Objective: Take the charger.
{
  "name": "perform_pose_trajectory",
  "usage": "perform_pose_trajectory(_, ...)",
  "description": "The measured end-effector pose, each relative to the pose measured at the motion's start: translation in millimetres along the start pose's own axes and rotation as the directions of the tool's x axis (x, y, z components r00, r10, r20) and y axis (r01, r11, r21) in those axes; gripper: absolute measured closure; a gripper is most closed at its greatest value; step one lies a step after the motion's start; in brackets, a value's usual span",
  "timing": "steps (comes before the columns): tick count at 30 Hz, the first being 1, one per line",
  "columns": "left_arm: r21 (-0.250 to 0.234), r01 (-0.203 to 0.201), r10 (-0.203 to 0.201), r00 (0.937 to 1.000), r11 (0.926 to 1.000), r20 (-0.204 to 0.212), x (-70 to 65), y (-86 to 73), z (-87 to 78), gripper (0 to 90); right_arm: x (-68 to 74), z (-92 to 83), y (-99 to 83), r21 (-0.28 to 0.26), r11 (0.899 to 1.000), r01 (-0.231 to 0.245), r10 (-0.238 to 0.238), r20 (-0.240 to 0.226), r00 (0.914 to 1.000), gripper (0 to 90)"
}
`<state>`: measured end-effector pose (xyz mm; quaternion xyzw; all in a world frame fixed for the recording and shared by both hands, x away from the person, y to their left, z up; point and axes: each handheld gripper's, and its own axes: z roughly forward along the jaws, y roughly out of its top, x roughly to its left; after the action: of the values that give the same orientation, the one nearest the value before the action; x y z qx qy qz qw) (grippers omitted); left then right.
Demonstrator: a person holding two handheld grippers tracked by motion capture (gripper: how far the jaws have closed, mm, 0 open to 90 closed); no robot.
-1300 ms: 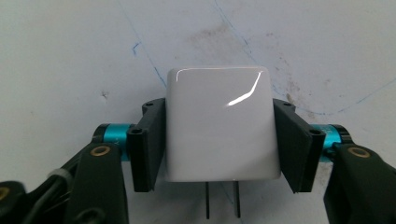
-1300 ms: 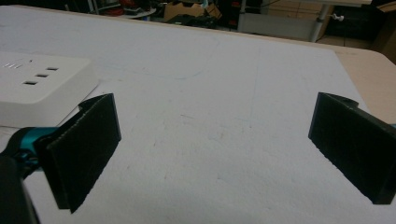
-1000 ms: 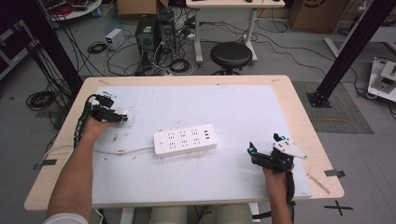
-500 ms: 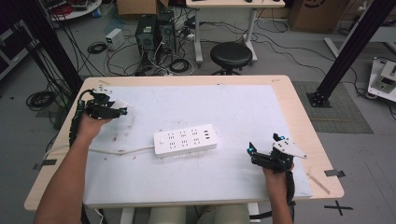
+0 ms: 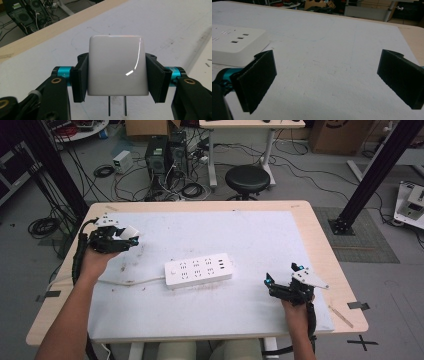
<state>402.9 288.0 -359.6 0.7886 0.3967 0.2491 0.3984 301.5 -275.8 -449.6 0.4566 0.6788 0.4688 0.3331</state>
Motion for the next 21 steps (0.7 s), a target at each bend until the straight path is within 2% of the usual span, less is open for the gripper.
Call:
perform_pose_trajectory(8,-0.03,0.006,-0.006,1.0,0.9995,0.0,-22.3,-6.1,-11.4,42.5,-0.2,0.0,0.0,-0.001,1.0,0.009,-0.009,-0.013,0.9999,2.1)
perform_pose_trajectory(21,-0.069,-0.036,0.038,0.9988,0.997,0.031,-50.2,-6.9,-21.2,42.5,0.0,0.3,0.0,-0.001,1.0,0.017,-0.017,-0.022,0.9996,2.1)
